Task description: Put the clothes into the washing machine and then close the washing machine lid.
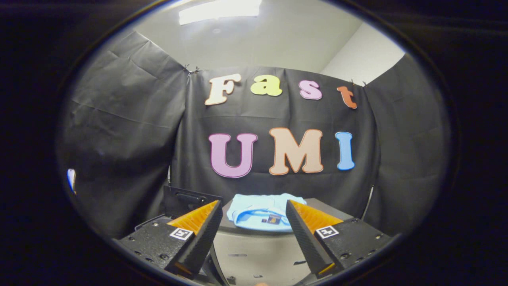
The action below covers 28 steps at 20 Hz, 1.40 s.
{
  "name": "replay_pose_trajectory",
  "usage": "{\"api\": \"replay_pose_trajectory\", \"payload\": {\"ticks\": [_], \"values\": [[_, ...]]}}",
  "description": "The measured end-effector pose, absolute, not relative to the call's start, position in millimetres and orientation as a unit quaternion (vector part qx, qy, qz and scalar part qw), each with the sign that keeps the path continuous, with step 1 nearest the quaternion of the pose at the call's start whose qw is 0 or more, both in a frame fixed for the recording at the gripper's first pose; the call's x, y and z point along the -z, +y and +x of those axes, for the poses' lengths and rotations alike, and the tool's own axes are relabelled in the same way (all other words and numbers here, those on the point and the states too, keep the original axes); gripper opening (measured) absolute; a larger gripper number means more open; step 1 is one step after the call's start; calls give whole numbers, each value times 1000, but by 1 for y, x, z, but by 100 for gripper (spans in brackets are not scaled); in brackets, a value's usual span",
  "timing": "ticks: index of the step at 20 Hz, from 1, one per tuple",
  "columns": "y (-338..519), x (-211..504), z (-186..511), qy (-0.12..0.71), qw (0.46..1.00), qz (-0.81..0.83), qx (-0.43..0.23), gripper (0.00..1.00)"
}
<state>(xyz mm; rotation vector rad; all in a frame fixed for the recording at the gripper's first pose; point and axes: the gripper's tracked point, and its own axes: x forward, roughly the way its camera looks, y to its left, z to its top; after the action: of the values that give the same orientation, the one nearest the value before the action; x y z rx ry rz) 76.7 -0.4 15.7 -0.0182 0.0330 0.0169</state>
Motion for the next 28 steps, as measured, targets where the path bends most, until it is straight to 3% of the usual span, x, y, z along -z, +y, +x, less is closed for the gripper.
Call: {"api": "replay_pose_trajectory", "payload": {"ticks": [6, 15, 21, 28], "values": [[-13, -5, 173, 79, 996, -29, -7, 97], [-53, 87, 268, 241, 969, -37, 36, 98], [-49, 123, 300, 353, 935, -33, 15, 98], [-44, 160, 303, 398, 917, -11, -1, 97]]}}
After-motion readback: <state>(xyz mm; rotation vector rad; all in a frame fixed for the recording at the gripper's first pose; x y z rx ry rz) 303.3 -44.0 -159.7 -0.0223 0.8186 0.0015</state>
